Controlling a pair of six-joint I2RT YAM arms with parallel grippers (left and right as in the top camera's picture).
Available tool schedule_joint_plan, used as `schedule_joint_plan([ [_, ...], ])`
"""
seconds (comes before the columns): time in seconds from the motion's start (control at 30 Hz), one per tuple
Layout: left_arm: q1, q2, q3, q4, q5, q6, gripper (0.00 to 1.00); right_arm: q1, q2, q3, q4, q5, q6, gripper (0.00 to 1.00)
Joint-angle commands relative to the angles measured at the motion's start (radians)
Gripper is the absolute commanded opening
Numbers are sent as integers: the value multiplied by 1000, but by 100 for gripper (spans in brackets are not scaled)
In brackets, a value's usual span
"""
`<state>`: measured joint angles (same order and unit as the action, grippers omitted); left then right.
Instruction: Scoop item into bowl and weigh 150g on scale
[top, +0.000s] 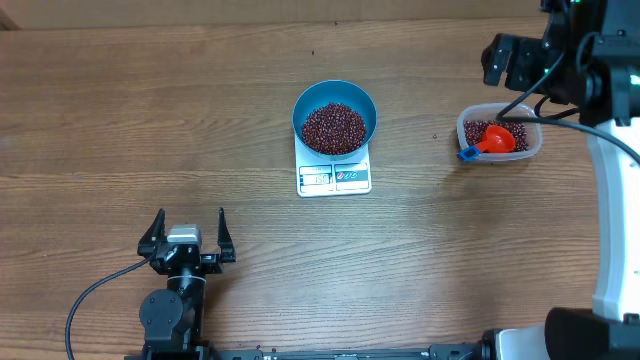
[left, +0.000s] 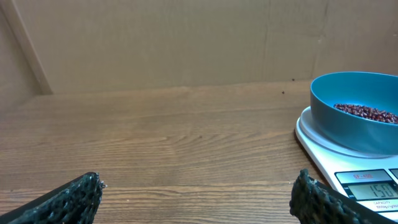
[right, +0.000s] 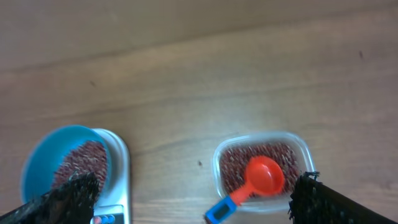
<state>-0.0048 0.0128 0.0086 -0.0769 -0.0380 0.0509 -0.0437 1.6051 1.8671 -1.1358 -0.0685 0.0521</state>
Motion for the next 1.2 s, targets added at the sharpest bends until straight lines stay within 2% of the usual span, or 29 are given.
schedule_joint_plan([
  [0.0,6,-8,-4,2,-2,-21,100,28,-46,-42,74,-49,4,100],
  [0.17,6,-8,-4,2,-2,-21,100,72,-121,-225,257,-48,4,100],
  [0.27,6,-8,-4,2,-2,-21,100,87,-199,-402,428,-49,4,100],
  [0.43,6,-8,-4,2,-2,-21,100,89,-373,-818,870,-49,42,100],
  [0.67,6,-8,-4,2,-2,-21,100,87,-555,-1225,1363,-40,41,100],
  [0.7,6,-8,-3,2,-2,-21,99,87,-597,-1320,1480,-35,41,100],
  [0.77,6,-8,-4,2,-2,-21,99,87,-681,-1468,1593,8,41,100],
  [1.03,6,-8,-4,2,-2,-21,100,87,-875,-1678,1636,78,41,100],
  [1.17,6,-8,-4,2,-2,-21,99,87,-1029,-1828,1631,79,41,100],
])
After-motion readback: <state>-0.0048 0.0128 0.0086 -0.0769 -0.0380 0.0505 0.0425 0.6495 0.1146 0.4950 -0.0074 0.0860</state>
